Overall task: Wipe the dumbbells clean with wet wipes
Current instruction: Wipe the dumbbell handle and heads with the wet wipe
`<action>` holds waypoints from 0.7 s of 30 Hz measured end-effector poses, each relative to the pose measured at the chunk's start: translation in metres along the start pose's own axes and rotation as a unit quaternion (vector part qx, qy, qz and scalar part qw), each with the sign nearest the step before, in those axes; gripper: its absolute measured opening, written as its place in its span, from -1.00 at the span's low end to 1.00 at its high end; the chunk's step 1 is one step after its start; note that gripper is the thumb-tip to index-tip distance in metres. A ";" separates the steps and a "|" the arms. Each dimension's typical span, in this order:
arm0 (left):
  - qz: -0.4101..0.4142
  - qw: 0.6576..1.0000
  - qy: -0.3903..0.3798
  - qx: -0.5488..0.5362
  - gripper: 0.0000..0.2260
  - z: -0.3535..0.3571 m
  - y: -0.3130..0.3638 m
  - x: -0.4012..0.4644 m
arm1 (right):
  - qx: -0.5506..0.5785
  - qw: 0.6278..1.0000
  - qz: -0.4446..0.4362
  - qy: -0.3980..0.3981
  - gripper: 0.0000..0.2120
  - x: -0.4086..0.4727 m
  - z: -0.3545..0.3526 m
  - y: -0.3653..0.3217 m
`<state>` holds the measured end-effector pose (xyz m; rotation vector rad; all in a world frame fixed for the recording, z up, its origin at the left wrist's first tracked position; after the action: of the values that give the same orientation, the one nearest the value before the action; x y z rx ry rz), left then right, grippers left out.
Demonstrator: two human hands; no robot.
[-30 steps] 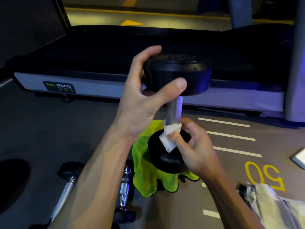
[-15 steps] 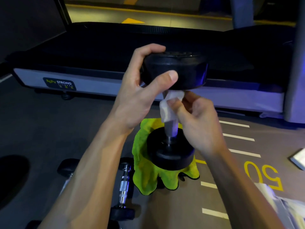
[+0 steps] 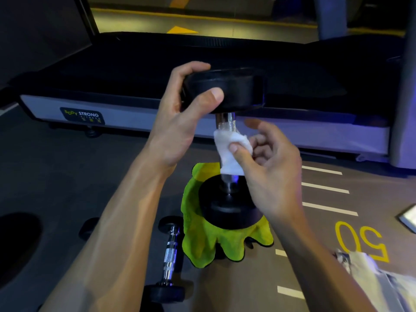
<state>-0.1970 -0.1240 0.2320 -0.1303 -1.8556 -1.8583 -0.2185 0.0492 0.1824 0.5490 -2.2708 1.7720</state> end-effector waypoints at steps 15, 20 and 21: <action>-0.027 0.999 -0.011 -0.029 -0.58 -0.005 -0.006 0.003 | 0.004 0.999 -0.039 0.028 -0.88 0.014 0.015 -0.027; -0.033 0.999 0.005 -0.023 -0.59 -0.008 -0.007 0.003 | 0.047 0.993 -0.072 0.082 -0.70 -0.011 0.022 -0.021; -0.036 0.999 0.003 -0.023 -0.59 -0.008 -0.008 0.003 | 0.012 0.991 -0.102 0.087 -0.74 -0.008 0.018 -0.022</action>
<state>-0.2008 -0.1326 0.2259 -0.0748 -1.8358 -1.9483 -0.2012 0.0289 0.1941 0.5839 -2.0026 1.6792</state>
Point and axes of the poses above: each hand's wrist, its own x-axis towards the middle knuckle, its own z-axis out of the palm, y = z × x, the point moved 5 cm from there along x, towards the middle knuckle, and after that the axes turned 3 degrees about -x, right-handed, at the moved point
